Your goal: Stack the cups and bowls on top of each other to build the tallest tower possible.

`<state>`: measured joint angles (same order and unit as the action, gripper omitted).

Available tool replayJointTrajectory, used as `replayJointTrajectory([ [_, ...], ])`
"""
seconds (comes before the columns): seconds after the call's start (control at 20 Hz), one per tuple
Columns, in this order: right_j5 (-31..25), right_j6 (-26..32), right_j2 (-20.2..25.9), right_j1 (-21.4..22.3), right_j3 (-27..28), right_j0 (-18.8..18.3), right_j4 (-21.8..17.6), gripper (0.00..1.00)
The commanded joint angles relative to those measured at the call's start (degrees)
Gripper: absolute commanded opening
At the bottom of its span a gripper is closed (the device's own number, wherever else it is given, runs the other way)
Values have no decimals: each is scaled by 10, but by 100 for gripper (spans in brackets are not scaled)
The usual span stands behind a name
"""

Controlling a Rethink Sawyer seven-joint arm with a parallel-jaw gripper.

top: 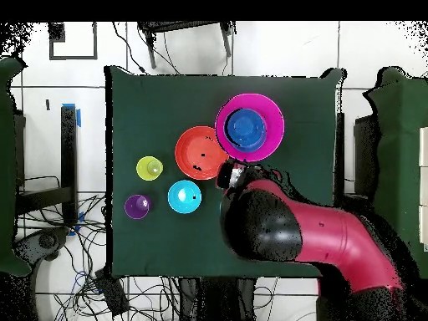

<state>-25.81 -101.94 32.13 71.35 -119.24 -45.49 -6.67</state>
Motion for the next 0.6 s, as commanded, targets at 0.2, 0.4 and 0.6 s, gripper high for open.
replayJointTrajectory([
  [0.2, 99, -83, -93, -114, -17, 69, -88, 100],
  [0.4, 91, -84, -109, -132, -2, 86, -80, 100],
  [0.6, 91, -71, -105, -143, -5, 81, -63, 100],
])
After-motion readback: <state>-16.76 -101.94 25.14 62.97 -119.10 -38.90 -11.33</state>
